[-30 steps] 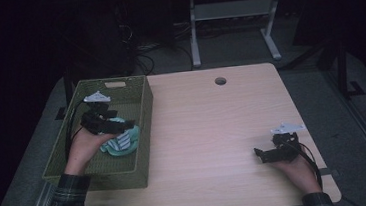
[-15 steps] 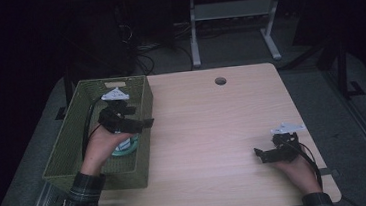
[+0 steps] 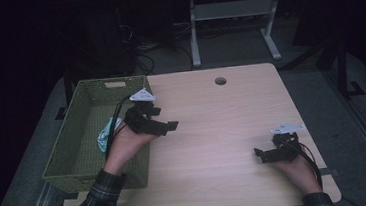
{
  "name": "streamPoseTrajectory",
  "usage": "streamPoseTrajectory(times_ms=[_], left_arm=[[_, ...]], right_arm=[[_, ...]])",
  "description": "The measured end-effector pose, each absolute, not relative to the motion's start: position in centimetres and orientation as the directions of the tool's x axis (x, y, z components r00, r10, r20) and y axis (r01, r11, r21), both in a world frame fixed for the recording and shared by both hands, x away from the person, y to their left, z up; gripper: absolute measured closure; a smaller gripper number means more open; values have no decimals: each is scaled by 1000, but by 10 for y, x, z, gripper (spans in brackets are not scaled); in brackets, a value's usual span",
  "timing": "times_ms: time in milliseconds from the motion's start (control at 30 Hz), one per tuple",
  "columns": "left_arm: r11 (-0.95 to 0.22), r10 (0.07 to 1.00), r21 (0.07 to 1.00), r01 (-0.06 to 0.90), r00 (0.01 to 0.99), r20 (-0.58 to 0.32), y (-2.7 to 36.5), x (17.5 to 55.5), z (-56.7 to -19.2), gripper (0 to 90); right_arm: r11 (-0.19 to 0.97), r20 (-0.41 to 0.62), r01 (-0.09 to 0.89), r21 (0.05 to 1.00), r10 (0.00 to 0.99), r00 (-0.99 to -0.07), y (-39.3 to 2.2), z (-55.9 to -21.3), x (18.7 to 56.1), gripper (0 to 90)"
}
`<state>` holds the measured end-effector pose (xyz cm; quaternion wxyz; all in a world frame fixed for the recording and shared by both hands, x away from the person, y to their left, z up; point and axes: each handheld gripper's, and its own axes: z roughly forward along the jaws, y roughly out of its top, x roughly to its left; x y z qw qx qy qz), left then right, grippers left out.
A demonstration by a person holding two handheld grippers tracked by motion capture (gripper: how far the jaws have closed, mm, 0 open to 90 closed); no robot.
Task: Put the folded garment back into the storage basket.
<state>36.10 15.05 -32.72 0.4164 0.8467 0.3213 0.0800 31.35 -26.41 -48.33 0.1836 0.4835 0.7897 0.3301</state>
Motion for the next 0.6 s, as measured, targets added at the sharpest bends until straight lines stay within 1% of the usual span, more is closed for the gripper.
streamPoseTrajectory(times_ms=[267,600], left_arm=[[-466,583,760,453,803,-122,115,357,-340,141],[-478,578,764,433,810,-97,90,352,-369,141]], right_arm=[[314,30,643,699,885,-465,-264,-483,313,3],[315,29,642,699,885,-465,-264,-483,313,3]])
